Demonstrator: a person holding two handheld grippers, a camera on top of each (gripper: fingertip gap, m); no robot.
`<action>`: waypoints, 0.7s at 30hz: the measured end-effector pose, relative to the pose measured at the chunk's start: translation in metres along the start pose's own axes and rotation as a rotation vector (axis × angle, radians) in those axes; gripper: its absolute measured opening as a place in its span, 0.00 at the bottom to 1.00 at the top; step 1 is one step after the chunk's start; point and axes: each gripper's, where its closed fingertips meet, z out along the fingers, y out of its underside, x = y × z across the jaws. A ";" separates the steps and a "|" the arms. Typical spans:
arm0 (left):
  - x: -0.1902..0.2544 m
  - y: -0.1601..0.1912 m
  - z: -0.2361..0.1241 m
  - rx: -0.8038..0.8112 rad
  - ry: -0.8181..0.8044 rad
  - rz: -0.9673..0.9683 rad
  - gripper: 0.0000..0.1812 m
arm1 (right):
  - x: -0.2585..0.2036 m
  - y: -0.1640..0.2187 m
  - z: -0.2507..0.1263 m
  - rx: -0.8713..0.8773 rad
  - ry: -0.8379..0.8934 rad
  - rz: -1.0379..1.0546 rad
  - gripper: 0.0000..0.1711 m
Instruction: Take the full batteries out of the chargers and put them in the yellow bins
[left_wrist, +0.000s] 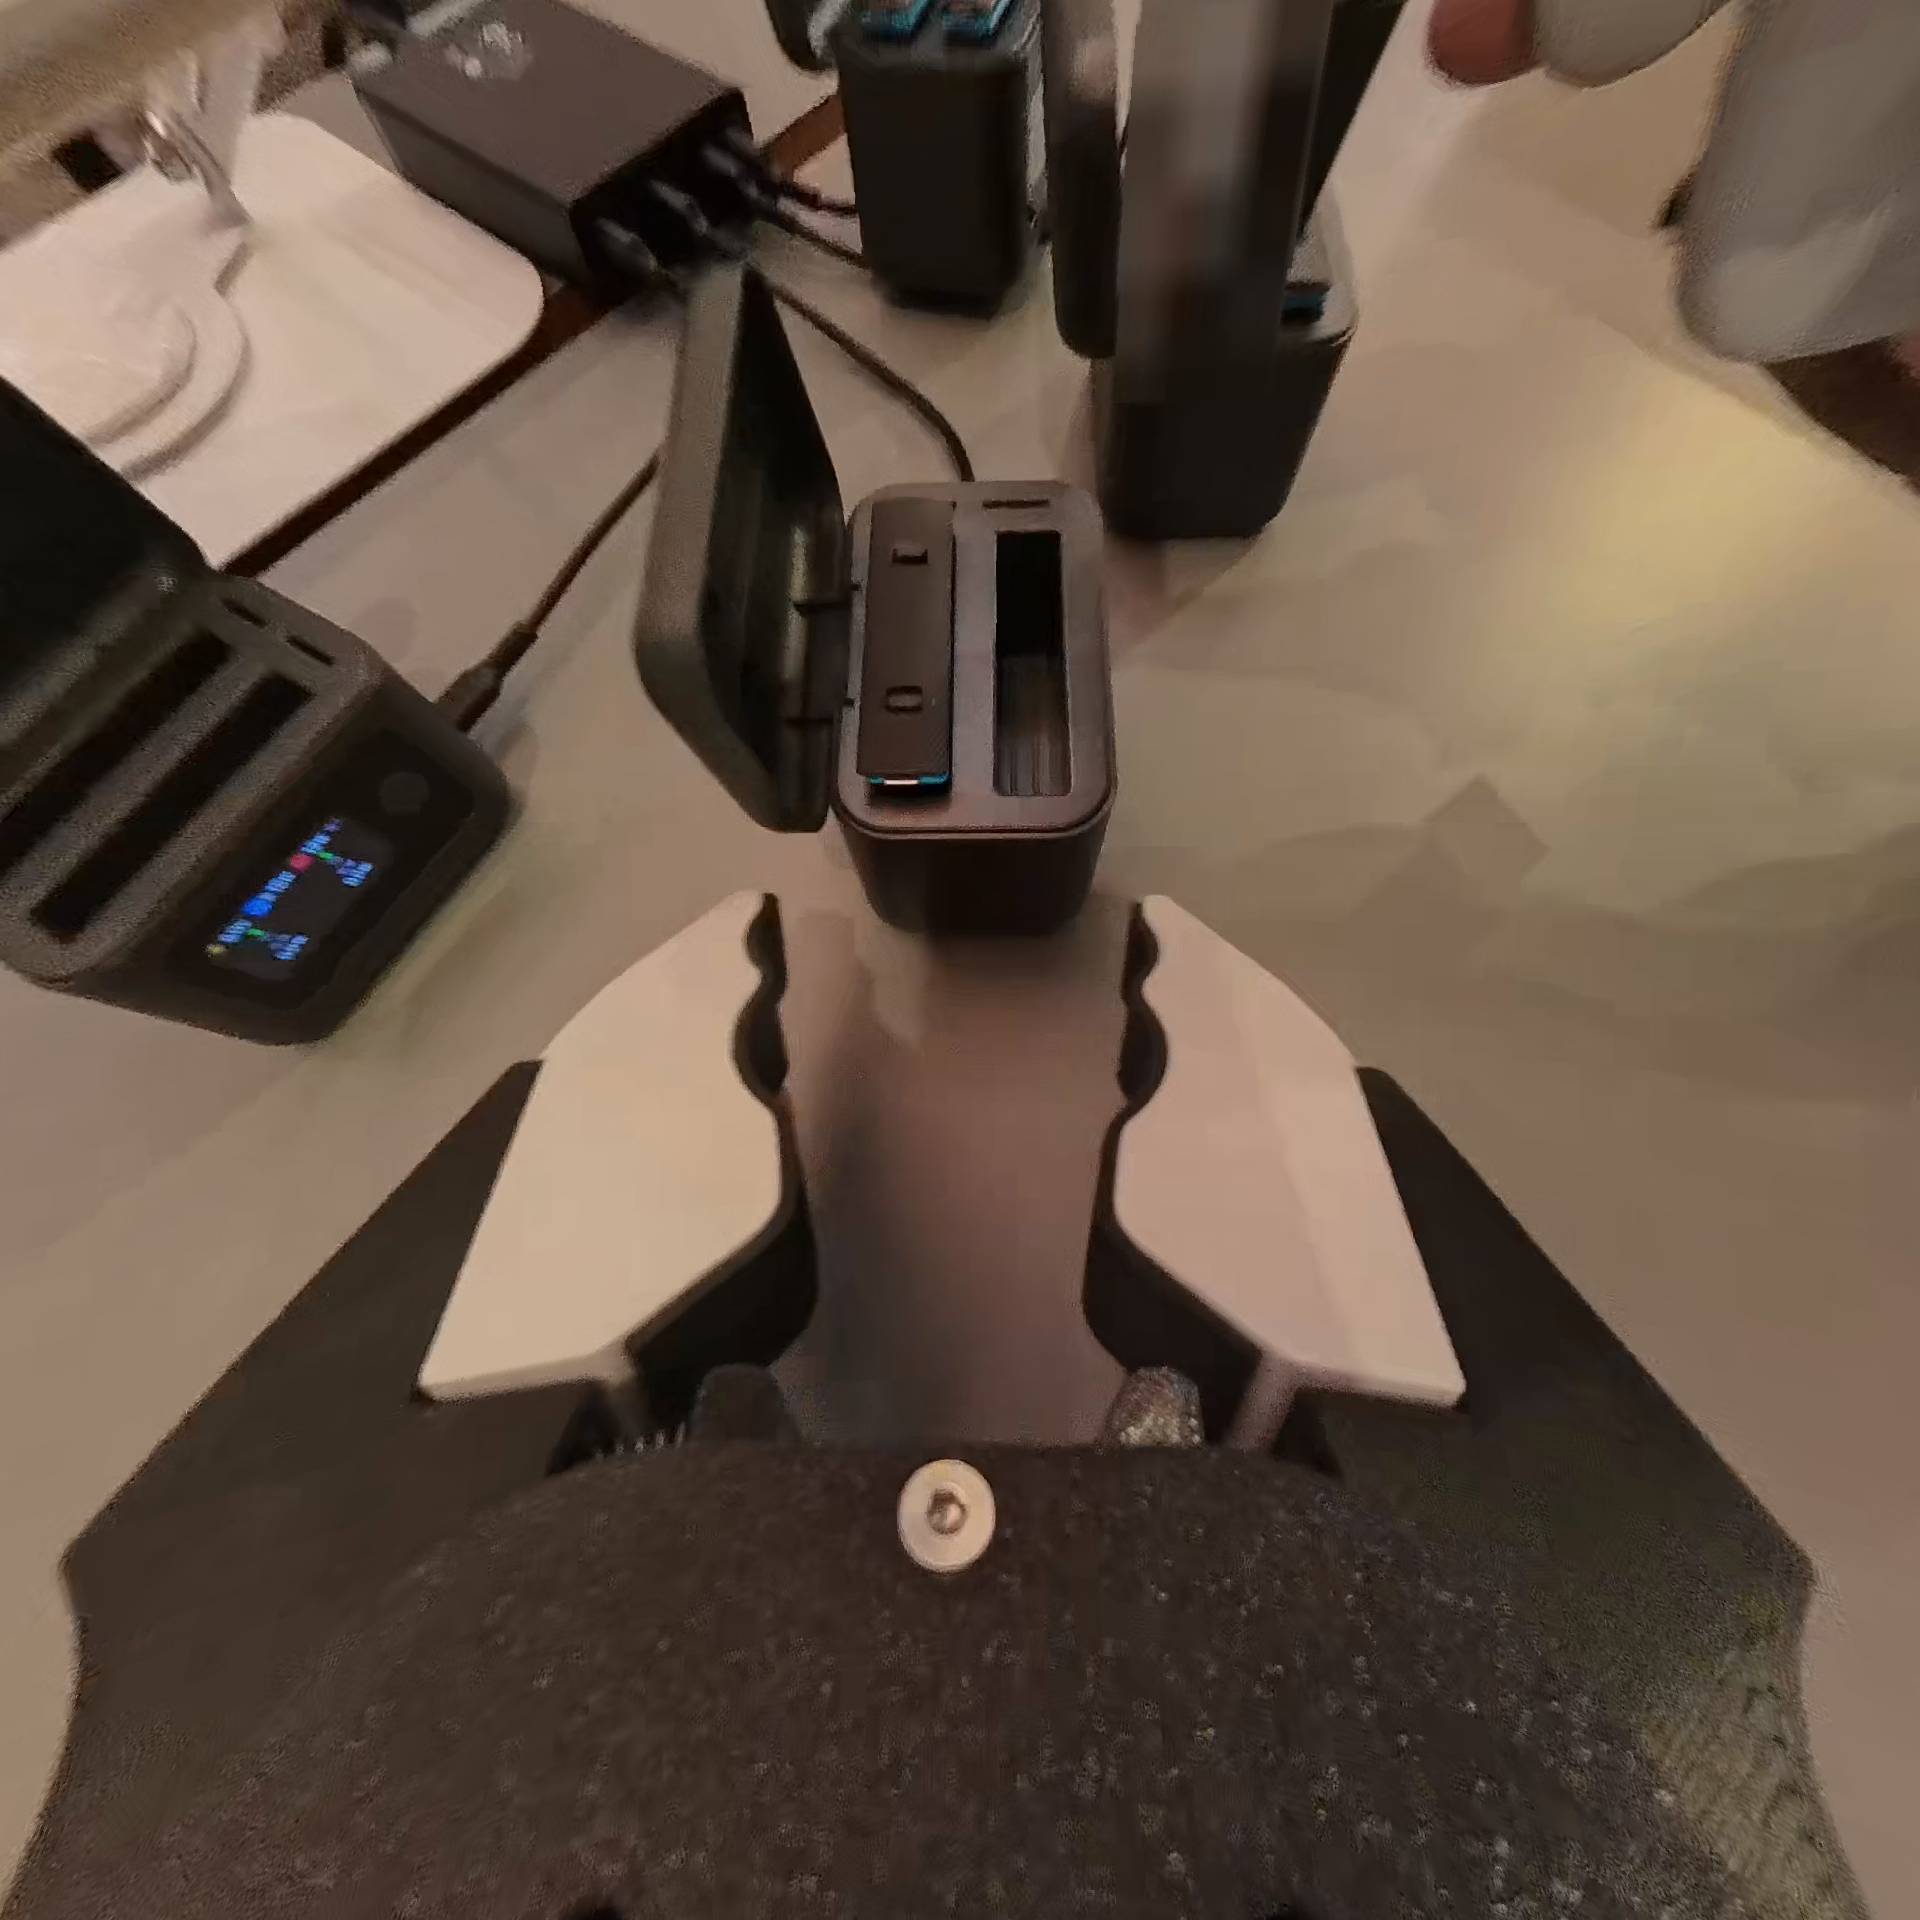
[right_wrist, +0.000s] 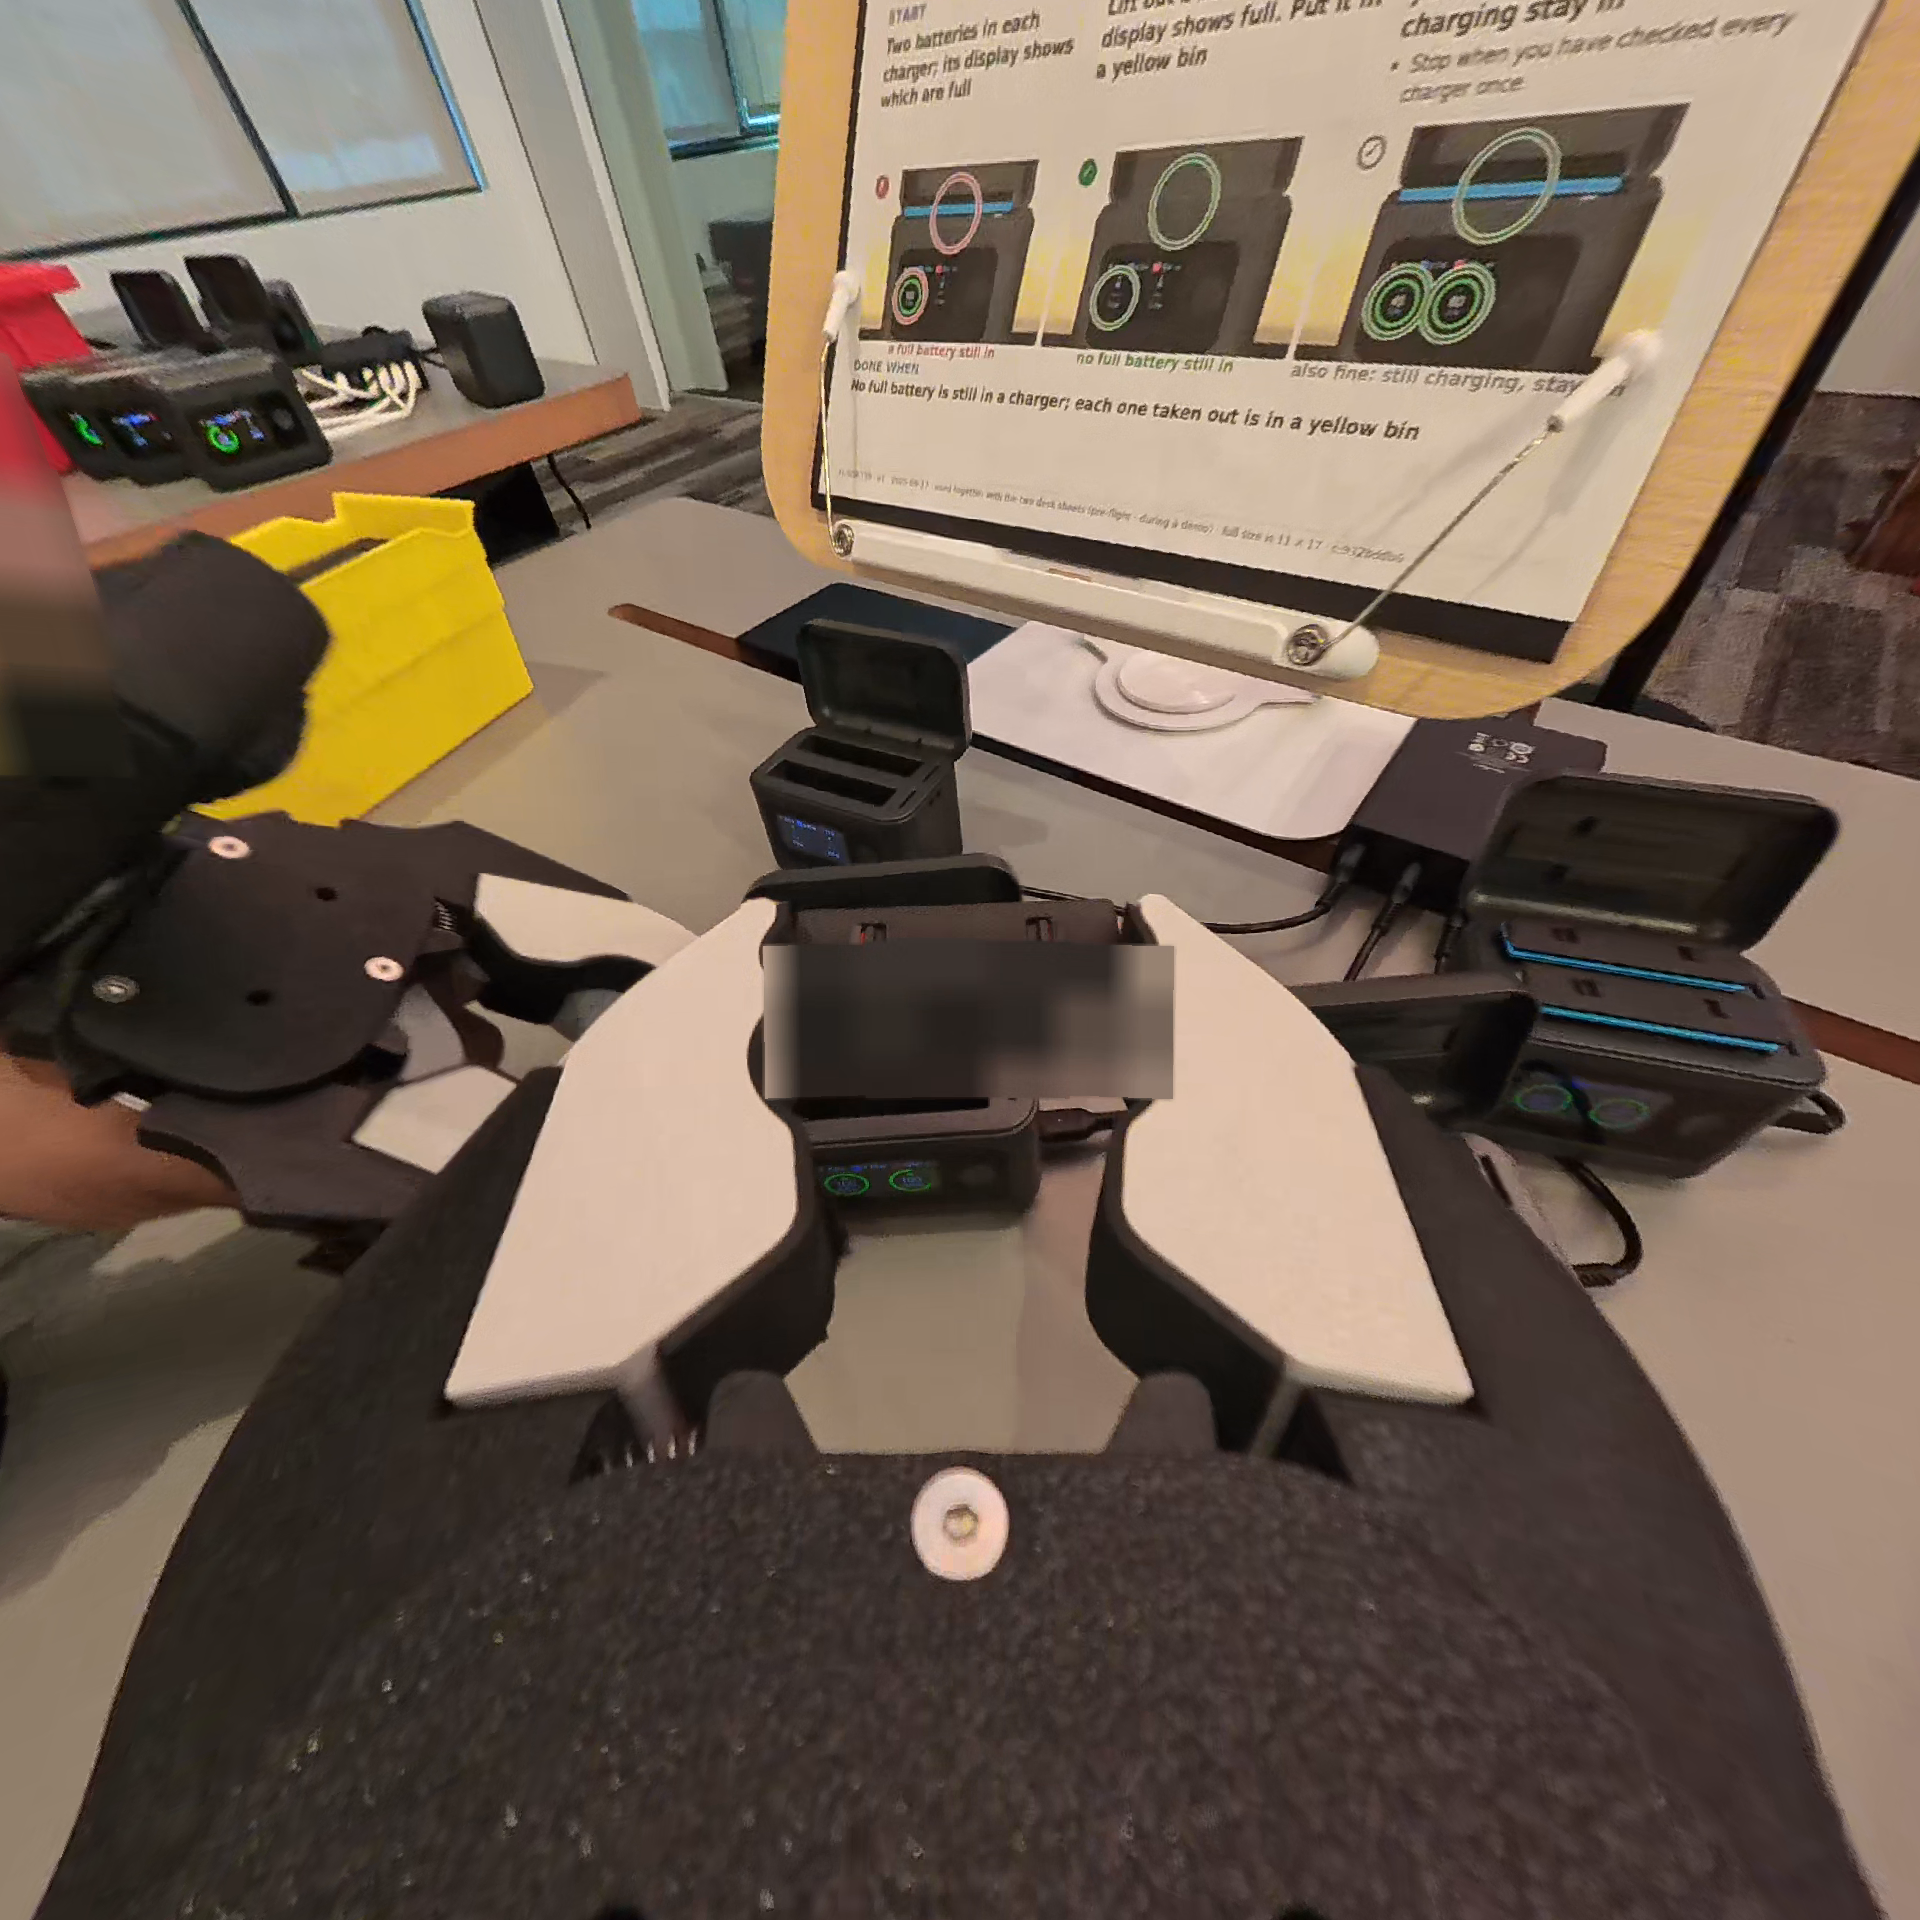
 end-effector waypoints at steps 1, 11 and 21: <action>0.000 -0.006 -0.008 0.034 0.008 0.011 0.29 | 0.002 0.000 -0.001 0.000 0.002 0.007 0.35; 0.031 -0.087 -0.043 0.480 -0.119 0.238 0.19 | -0.035 -0.025 -0.015 0.066 -0.114 0.092 0.35; 0.030 -0.093 -0.058 0.562 -0.140 0.276 0.06 | -0.059 -0.029 -0.019 0.033 -0.217 0.048 0.35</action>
